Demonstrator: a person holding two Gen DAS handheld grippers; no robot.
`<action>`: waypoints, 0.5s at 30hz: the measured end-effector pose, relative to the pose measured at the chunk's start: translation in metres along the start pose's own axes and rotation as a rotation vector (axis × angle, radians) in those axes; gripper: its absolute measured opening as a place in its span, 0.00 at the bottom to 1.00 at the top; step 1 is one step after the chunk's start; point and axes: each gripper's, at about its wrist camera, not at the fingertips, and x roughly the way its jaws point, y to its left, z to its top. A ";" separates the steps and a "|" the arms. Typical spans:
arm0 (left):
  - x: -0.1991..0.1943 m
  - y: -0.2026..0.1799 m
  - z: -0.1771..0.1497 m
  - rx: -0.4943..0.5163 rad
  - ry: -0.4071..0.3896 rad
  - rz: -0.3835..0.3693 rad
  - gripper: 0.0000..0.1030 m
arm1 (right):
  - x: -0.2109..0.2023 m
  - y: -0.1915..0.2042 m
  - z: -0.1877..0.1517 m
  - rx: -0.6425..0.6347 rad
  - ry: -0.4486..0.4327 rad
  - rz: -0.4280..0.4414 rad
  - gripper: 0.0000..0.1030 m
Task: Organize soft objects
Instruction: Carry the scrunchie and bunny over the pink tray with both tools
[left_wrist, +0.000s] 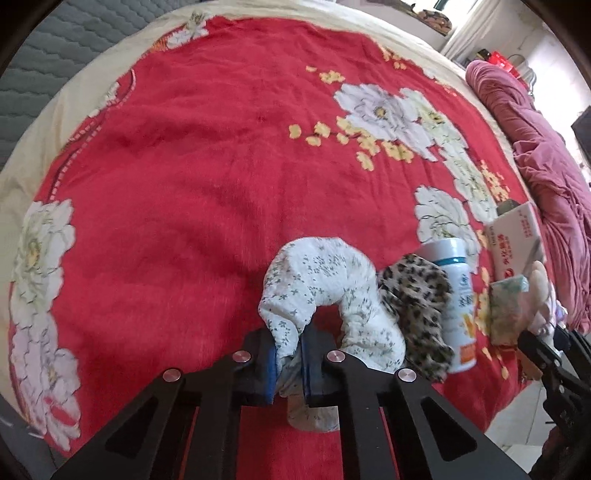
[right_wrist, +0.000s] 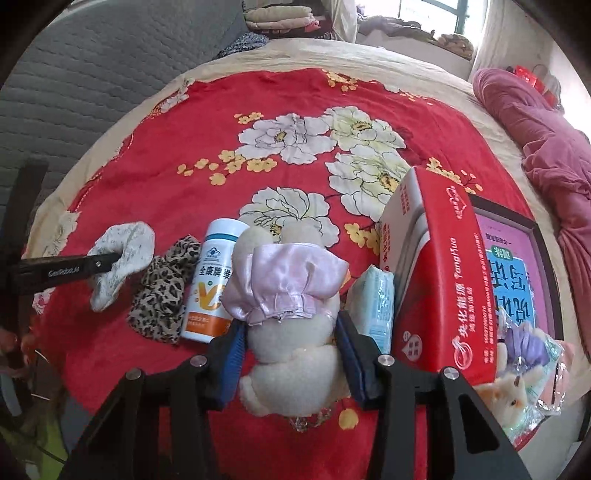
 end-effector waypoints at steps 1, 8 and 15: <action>-0.006 0.000 -0.002 0.004 -0.006 0.001 0.09 | -0.003 0.000 0.000 0.001 -0.003 0.007 0.46; -0.054 -0.017 -0.009 0.041 -0.081 -0.023 0.09 | -0.030 0.005 0.002 0.006 -0.054 0.031 0.46; -0.099 -0.043 -0.015 0.090 -0.147 -0.035 0.09 | -0.057 -0.001 0.001 0.054 -0.091 0.078 0.46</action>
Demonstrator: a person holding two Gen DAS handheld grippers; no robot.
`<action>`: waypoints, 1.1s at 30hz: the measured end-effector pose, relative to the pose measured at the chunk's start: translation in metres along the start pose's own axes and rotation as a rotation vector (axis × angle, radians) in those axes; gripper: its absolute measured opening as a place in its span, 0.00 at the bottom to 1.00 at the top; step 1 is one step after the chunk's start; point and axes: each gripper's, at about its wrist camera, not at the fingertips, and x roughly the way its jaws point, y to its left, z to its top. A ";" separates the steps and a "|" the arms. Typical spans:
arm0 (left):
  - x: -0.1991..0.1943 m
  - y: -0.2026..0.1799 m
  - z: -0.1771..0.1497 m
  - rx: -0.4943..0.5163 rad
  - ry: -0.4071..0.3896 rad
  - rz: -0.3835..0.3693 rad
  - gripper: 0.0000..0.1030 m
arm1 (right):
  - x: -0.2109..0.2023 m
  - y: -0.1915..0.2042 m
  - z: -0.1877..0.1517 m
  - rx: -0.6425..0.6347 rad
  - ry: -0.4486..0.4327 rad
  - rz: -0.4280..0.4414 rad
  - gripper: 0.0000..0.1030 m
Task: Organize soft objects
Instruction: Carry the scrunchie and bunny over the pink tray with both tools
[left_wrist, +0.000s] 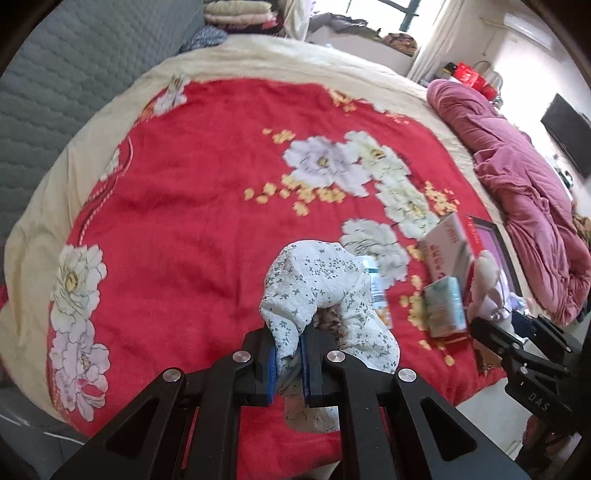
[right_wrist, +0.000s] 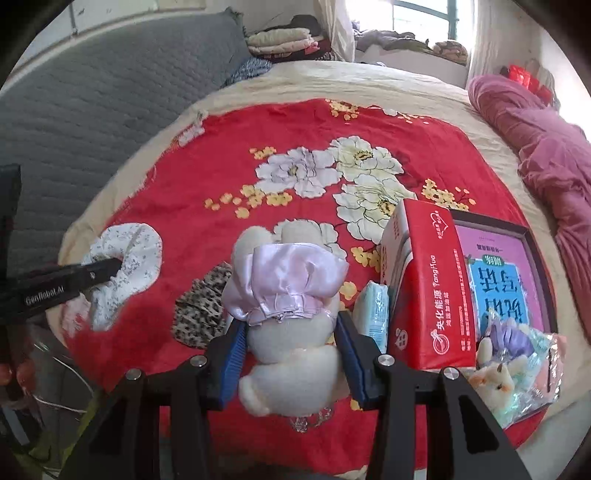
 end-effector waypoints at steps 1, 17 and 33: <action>-0.004 -0.005 0.000 0.007 -0.003 0.000 0.09 | -0.004 -0.001 0.000 0.006 -0.007 0.007 0.46; -0.050 -0.070 -0.011 0.120 -0.069 -0.037 0.09 | -0.059 -0.023 -0.005 0.049 -0.094 0.010 0.46; -0.055 -0.165 -0.014 0.265 -0.075 -0.116 0.09 | -0.106 -0.098 -0.016 0.189 -0.170 -0.063 0.46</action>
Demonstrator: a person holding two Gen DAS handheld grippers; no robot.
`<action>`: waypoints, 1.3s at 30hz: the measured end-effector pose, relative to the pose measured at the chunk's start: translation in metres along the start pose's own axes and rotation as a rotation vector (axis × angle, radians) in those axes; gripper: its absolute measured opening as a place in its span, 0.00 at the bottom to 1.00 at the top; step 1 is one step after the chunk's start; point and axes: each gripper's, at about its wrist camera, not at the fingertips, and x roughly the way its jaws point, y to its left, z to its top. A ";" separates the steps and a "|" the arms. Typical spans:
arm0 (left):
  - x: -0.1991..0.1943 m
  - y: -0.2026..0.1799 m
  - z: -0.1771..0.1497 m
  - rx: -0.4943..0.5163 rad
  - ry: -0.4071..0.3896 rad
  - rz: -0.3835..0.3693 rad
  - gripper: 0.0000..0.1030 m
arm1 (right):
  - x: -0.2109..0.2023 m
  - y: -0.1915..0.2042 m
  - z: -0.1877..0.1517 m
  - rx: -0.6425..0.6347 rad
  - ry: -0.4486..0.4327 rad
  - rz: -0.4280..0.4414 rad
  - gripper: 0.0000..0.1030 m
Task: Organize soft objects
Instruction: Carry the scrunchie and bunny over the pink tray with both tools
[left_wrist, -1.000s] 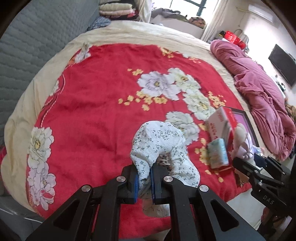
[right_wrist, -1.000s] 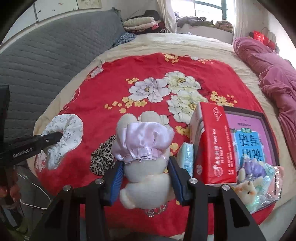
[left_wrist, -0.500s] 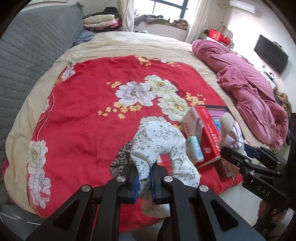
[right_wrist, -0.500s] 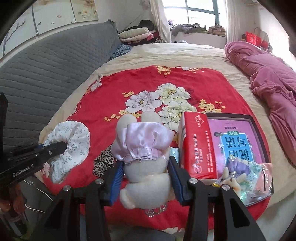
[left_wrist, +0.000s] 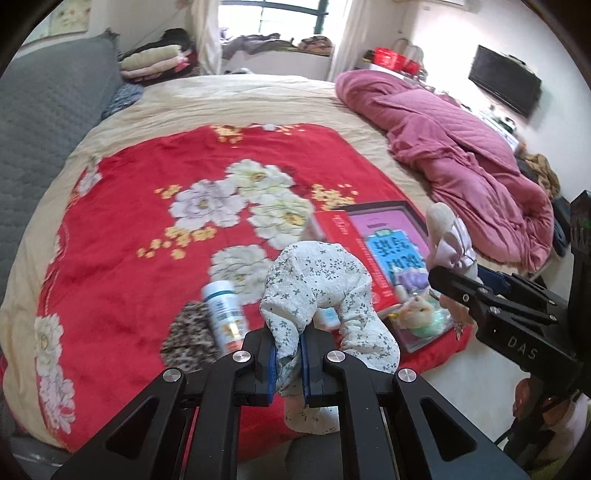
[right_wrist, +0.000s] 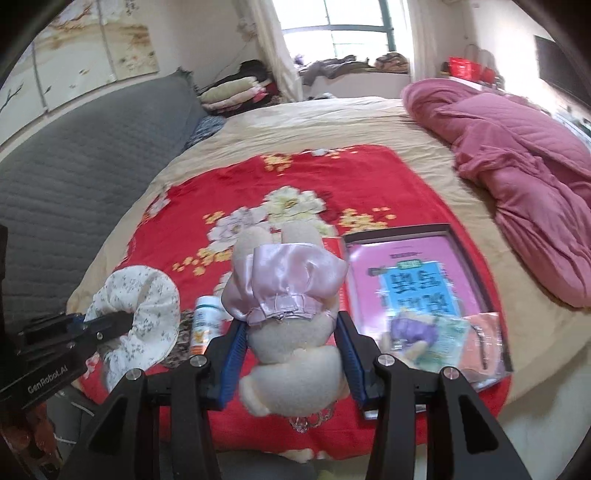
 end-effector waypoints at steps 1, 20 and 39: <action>0.002 -0.006 0.001 0.011 0.004 -0.004 0.09 | -0.002 -0.006 0.001 0.012 -0.003 -0.005 0.46; 0.069 -0.142 0.032 0.198 0.075 -0.149 0.09 | -0.029 -0.146 -0.008 0.262 -0.058 -0.130 0.46; 0.162 -0.210 0.016 0.257 0.228 -0.224 0.09 | -0.003 -0.210 -0.024 0.372 -0.007 -0.173 0.46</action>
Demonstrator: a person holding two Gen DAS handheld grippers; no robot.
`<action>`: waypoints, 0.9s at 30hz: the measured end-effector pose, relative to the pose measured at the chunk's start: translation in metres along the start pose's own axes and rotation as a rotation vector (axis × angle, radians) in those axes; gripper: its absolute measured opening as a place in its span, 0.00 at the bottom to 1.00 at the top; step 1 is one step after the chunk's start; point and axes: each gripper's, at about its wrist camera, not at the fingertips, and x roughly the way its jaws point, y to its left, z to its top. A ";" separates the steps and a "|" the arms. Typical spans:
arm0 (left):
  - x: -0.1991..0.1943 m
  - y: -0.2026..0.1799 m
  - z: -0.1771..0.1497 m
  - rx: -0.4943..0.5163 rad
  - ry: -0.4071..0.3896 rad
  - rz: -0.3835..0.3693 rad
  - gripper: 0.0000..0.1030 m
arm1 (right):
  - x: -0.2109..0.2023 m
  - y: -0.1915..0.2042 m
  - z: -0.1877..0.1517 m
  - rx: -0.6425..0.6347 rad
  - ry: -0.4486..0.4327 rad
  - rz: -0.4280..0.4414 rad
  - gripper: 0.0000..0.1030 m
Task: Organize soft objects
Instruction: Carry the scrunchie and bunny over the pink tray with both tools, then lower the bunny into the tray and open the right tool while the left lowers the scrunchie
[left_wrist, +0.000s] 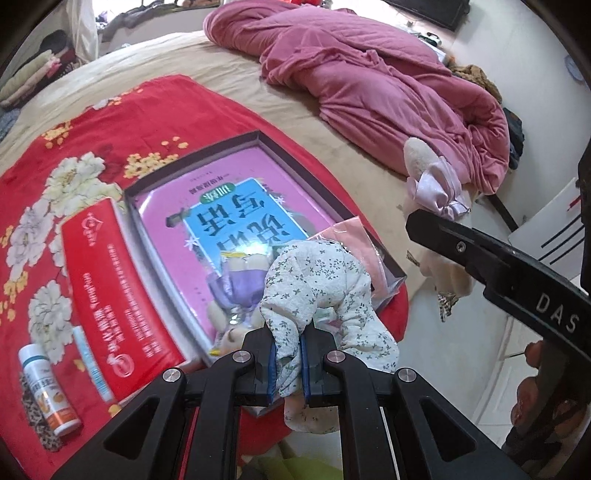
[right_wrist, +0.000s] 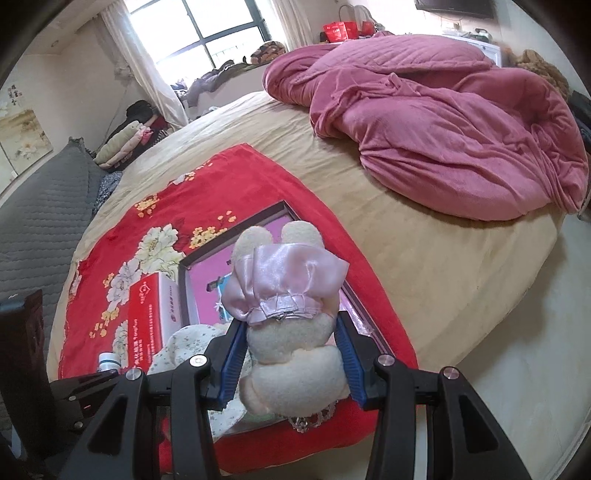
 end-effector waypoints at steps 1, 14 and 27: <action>0.004 -0.001 0.001 0.001 0.003 -0.003 0.09 | 0.003 -0.001 0.000 0.000 0.005 -0.005 0.46; 0.047 0.006 0.007 0.003 0.054 0.039 0.10 | 0.031 -0.010 -0.005 0.010 0.055 -0.011 0.46; 0.062 0.020 0.020 -0.007 0.051 0.068 0.10 | 0.068 0.000 -0.009 -0.020 0.126 -0.005 0.46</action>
